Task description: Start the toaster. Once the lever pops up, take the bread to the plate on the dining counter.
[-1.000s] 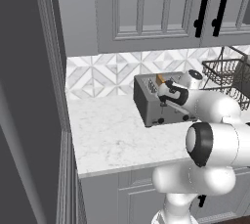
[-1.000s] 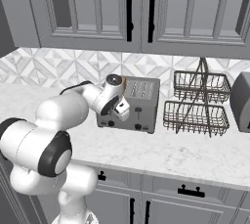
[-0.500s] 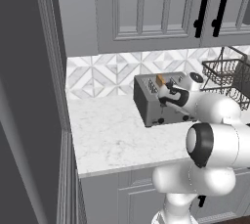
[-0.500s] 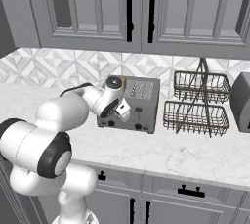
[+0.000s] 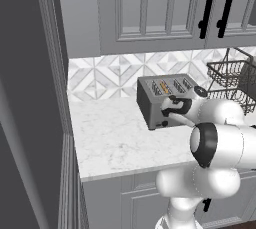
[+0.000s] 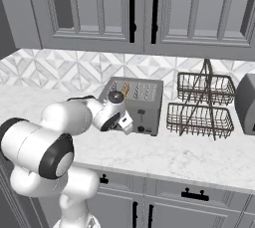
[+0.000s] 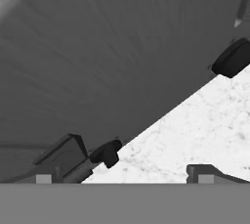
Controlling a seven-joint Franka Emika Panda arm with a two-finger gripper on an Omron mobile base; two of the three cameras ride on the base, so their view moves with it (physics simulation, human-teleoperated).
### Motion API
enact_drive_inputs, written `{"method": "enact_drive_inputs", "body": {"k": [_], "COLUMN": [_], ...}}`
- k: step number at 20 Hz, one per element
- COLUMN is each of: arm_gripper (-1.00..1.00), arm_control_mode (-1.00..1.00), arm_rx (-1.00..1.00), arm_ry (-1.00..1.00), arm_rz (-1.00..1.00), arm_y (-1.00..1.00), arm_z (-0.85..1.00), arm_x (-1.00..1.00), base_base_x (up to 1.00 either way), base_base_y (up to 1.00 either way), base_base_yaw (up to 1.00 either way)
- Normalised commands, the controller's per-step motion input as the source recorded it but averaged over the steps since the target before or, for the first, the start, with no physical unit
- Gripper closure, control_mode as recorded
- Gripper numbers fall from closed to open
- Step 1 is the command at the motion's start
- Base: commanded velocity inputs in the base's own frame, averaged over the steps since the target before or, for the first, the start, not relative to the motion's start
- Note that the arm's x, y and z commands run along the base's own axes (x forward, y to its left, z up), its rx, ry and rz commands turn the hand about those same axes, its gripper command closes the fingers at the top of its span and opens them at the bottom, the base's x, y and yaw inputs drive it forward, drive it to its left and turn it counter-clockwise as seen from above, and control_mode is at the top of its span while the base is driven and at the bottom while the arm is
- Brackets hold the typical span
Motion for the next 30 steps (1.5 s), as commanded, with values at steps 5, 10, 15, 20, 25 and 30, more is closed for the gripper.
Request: {"method": "enact_drive_inputs", "body": {"k": [5, 10, 15, 20, 25, 30], "arm_gripper": [-1.0, -1.0, -1.0, -1.0, -1.0, -1.0], "arm_control_mode": [-1.0, -1.0, -1.0, -1.0, -1.0, -1.0], "arm_rx": [0.03, 0.03, 0.11, 0.03, 0.0, -0.21], "arm_ry": [0.0, -0.04, -0.09, 0.0, 0.05, 0.02], "arm_rz": [-0.13, -0.13, -0.04, 0.0, 0.08, 0.49], "arm_y": [0.0, -0.01, -0.07, -0.07, 0.0, 0.0], "arm_z": [-1.0, -0.44, 1.0, 1.0, 1.0, 0.87], "arm_x": [-0.03, -0.3, -0.57, -0.08, 0.0, 0.0], "base_base_x": [0.0, 0.0, 0.0, 0.0, 0.0, 0.0], "base_base_y": [0.0, 0.0, 0.0, 0.0, 0.0, 0.0], "base_base_yaw": [0.0, 0.0, 0.0, 0.0, 0.0, 0.0]}}
